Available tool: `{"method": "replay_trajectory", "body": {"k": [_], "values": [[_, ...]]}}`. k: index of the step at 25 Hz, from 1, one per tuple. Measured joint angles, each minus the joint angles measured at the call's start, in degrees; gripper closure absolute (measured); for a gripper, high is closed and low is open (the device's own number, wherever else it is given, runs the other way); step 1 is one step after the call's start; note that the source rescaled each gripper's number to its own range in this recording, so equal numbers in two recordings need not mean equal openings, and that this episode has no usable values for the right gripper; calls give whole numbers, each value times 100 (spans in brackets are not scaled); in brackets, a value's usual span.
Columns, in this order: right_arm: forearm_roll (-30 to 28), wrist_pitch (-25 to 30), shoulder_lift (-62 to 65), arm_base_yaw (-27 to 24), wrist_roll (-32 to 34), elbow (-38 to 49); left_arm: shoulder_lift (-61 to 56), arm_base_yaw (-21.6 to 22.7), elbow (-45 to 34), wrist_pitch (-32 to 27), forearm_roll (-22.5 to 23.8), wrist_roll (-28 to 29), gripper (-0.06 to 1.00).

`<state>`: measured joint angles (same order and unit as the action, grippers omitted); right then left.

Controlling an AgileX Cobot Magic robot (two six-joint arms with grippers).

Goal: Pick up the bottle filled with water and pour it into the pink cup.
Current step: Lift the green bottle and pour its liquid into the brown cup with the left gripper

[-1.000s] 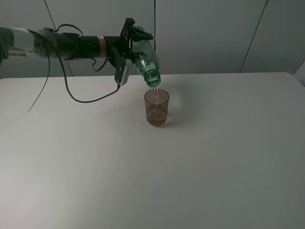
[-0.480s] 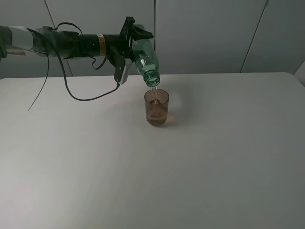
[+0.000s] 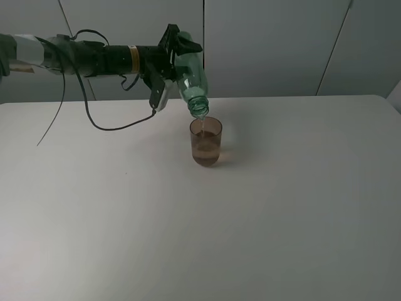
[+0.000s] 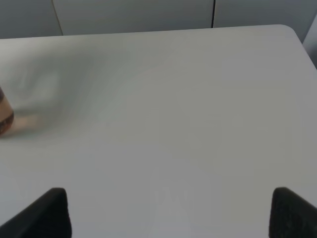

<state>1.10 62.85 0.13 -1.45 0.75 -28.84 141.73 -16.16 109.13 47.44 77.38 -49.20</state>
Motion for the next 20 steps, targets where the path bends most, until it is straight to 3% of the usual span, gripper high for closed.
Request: {"method": "replay_trajectory", "body": {"k": [20], "values": [[0,0,0,0,0,0,-12,-60,0,-71,33,-249,94]]}}
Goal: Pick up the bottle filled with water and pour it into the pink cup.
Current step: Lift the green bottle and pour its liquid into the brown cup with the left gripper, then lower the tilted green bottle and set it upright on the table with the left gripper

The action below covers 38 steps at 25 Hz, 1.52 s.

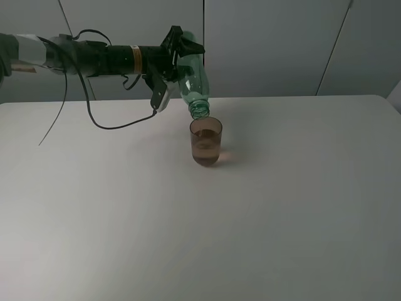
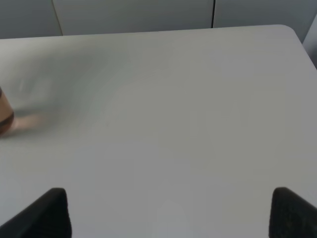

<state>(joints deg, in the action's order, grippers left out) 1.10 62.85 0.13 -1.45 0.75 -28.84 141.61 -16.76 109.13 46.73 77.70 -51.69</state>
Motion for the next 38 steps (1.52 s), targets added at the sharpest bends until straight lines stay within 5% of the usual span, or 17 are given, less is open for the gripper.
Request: {"method": "replay_trajectory", "body": {"k": [7,16,27,38], "values": [[0,0,0,0,0,0,0,0,0,-16,-117,272,94],[0,0,0,0,0,0,-140,53,-526,31,-890,1804,94],[0,0,0,0,0,0,-689,445,-1963,-212,-2739,5401,94],[0,0,0,0,0,0,-1718,499,-4706,-33,-5306,5908,94]]}}
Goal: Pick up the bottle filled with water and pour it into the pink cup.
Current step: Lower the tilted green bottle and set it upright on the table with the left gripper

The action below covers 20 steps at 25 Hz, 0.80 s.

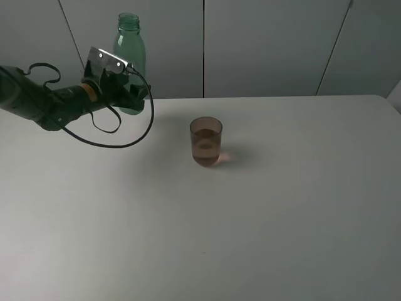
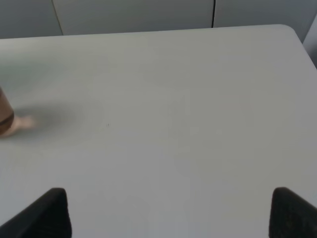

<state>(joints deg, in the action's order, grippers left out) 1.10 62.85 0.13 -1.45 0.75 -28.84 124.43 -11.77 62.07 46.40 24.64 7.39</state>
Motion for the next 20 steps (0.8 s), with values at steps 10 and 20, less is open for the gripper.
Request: {"method": "replay_trajectory", "body": {"k": [10,20], "values": [[0,0,0,0,0,0,-292,552,-1666,1340,-865,-254,94],[0,0,0,0,0,0,-300,1158,-1948,1703,-840,-982,94]]}}
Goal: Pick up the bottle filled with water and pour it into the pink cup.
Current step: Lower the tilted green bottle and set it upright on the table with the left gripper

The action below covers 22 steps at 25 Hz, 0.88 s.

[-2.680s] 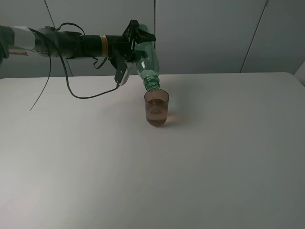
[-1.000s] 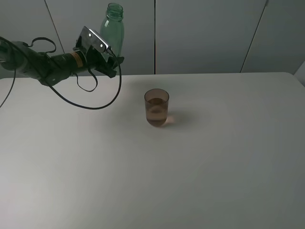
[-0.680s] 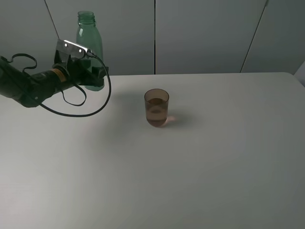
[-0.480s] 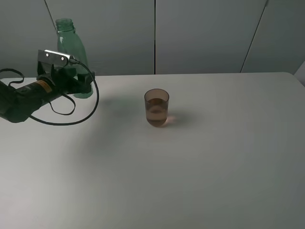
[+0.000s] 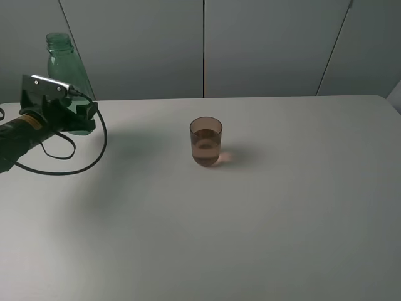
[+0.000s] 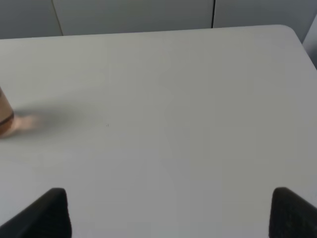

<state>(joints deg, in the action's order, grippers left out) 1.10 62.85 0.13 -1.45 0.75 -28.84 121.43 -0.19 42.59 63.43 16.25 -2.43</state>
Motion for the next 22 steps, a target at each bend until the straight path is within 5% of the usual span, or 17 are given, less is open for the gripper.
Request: {"method": "replay_trajectory", "body": {"k": [22], "values": [[0,0,0,0,0,0,1018,58,637,287,240,482,94]]}}
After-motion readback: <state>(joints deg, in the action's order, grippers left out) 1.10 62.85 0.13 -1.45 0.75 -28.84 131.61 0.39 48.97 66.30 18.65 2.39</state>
